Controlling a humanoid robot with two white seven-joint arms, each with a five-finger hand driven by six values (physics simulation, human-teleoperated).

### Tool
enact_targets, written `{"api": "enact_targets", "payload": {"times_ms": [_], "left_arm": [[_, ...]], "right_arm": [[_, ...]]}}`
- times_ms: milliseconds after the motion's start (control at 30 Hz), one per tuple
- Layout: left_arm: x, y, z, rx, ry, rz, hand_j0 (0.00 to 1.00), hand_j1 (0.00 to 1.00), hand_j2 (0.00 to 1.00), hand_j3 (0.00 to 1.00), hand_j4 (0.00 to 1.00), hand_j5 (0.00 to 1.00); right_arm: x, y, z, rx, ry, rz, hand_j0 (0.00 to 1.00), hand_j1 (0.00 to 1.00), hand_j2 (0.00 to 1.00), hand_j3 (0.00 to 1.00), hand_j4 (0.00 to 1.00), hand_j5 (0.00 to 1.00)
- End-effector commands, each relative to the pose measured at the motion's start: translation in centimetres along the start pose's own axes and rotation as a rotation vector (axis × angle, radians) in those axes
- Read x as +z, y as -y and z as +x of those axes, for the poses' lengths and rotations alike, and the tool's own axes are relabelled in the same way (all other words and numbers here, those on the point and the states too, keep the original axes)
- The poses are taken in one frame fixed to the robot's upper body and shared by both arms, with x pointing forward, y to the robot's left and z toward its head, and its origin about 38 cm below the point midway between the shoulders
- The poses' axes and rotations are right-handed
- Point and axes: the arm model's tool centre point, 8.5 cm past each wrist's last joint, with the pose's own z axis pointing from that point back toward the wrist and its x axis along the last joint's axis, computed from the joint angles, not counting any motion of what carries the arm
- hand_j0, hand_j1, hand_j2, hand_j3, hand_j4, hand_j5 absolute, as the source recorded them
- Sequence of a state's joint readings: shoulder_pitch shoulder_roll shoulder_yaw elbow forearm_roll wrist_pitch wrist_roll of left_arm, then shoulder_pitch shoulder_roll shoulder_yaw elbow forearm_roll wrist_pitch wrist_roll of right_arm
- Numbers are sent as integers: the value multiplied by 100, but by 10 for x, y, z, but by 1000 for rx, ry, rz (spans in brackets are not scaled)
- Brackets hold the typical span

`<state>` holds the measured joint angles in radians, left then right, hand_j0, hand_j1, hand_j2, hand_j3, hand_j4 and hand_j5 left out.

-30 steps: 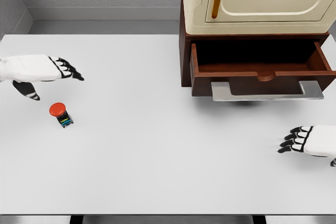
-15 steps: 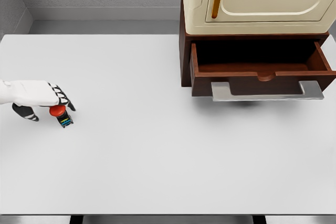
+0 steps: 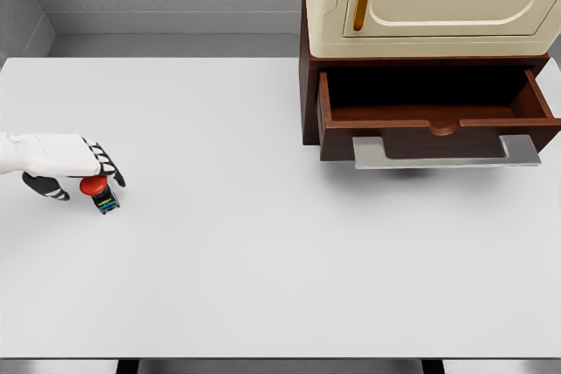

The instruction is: Put the switch into the drawer with left arm, and close the drawer with right arm

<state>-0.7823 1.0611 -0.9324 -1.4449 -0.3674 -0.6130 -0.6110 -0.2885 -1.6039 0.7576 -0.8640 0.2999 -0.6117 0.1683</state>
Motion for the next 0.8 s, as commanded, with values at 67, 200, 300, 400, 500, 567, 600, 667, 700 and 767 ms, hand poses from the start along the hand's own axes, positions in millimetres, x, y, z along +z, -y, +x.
{"api": "enact_targets", "payload": {"times_ms": [67, 200, 300, 400, 500, 567, 600, 667, 700, 767], "left_arm": [[-1, -2, 2, 2, 6, 8, 83, 83, 83, 83, 83, 83], [-3, -2, 4, -1, 13, 8, 82, 82, 82, 82, 82, 82], [-2, -4, 5, -7, 17, 10, 73, 73, 73, 73, 73, 73], [-3, -3, 6, -6, 18, 8, 69, 69, 69, 69, 69, 69], [-2, -3, 5, -6, 16, 8, 66, 66, 66, 66, 66, 66], [-2, -3, 5, -6, 15, 9, 65, 65, 65, 65, 65, 65], [-2, -3, 5, -6, 16, 8, 64, 64, 64, 64, 64, 64], [-2, -3, 5, -6, 16, 8, 59, 59, 59, 59, 59, 59], [-2, -3, 5, -6, 16, 8, 54, 54, 54, 54, 54, 54], [-2, -3, 5, -6, 16, 8, 51, 51, 51, 51, 51, 51]], "right_arm": [[3, 21, -12, -88, -37, -123, 100, 100, 100, 100, 100, 100], [8, 17, -27, -151, -86, -120, 100, 100, 100, 100, 100, 100], [7, 14, -34, -211, -113, -158, 100, 100, 100, 100, 100, 100], [9, 19, -36, -222, -118, -184, 100, 100, 100, 100, 100, 100], [21, 23, -49, -254, -158, -216, 100, 100, 100, 100, 100, 100], [14, 17, -44, -280, -139, -177, 100, 100, 100, 100, 100, 100], [15, 14, -47, -287, -150, -170, 100, 100, 100, 100, 100, 100], [16, 14, -48, -290, -152, -170, 100, 100, 100, 100, 100, 100], [16, 14, -47, -290, -152, -173, 100, 100, 100, 100, 100, 100], [17, 18, -48, -296, -152, -190, 100, 100, 100, 100, 100, 100]]}}
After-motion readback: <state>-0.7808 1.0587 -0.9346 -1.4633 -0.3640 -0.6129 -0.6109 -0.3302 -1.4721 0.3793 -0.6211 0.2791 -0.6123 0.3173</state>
